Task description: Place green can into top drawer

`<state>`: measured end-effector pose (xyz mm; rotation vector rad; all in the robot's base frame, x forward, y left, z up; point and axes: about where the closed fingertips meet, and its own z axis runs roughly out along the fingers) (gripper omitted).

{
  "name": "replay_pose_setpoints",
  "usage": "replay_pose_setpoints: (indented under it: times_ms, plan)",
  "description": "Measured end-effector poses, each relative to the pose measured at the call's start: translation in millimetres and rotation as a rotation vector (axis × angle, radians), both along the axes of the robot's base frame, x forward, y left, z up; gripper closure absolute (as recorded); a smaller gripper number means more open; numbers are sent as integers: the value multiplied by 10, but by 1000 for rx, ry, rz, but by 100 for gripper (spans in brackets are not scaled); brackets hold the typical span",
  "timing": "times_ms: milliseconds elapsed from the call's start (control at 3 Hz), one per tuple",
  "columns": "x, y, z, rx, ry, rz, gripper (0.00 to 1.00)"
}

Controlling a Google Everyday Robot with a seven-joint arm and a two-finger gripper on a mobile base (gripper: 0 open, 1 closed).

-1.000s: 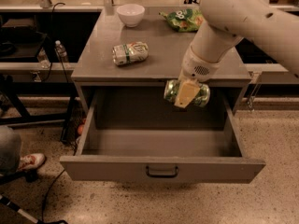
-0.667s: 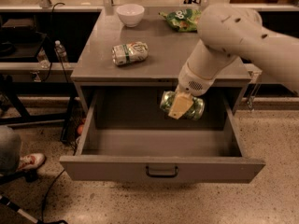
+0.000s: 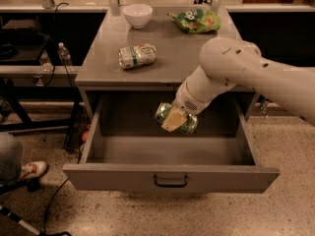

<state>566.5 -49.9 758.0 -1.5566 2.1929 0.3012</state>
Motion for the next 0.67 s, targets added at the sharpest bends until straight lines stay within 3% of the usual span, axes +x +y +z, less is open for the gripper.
replay_pose_setpoints:
  times_ms: [667]
  plan:
    - [47, 28, -103, 25, -6, -27, 100]
